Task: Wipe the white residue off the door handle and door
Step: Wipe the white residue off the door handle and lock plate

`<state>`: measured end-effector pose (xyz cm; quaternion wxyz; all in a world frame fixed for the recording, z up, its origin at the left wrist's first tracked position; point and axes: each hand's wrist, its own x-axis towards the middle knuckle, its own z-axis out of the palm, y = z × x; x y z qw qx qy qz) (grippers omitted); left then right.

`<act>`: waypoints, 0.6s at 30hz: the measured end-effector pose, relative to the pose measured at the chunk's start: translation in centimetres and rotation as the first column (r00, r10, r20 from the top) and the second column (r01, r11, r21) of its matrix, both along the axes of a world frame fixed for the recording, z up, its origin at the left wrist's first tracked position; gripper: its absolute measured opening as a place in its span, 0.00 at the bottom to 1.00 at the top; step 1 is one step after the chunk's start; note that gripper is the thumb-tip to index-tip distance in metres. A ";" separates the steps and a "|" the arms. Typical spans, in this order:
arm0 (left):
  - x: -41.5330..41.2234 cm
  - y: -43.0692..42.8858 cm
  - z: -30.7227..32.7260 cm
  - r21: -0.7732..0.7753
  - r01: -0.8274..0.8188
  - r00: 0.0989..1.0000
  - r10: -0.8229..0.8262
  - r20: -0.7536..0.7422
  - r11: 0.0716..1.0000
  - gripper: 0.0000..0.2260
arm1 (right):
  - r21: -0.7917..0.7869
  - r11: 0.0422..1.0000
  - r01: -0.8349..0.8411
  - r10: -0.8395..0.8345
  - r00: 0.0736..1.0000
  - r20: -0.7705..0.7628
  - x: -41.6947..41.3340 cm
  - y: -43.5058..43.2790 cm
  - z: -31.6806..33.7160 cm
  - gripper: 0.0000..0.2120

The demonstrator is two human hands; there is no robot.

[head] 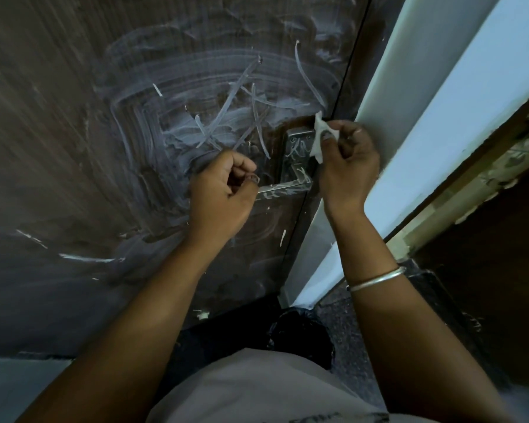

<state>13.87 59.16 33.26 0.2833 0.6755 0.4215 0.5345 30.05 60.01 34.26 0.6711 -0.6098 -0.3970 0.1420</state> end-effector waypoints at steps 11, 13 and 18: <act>0.5 -0.1 -0.3 -0.034 -0.013 1.000 0.012 -0.026 0.999 0.07 | -0.017 0.982 -0.189 0.179 0.951 -0.253 0.5 -0.2 -2.3 0.15; 0.5 -0.1 -0.2 -0.026 -0.031 0.999 0.030 -0.030 0.999 0.06 | 0.077 0.971 -0.228 0.240 0.930 -0.278 0.5 -0.3 -1.0 0.18; 0.2 -0.2 -0.1 0.018 -0.087 0.996 0.087 0.000 0.996 0.06 | 0.229 0.927 -0.297 0.365 0.857 -0.365 0.1 -1.0 -1.0 0.21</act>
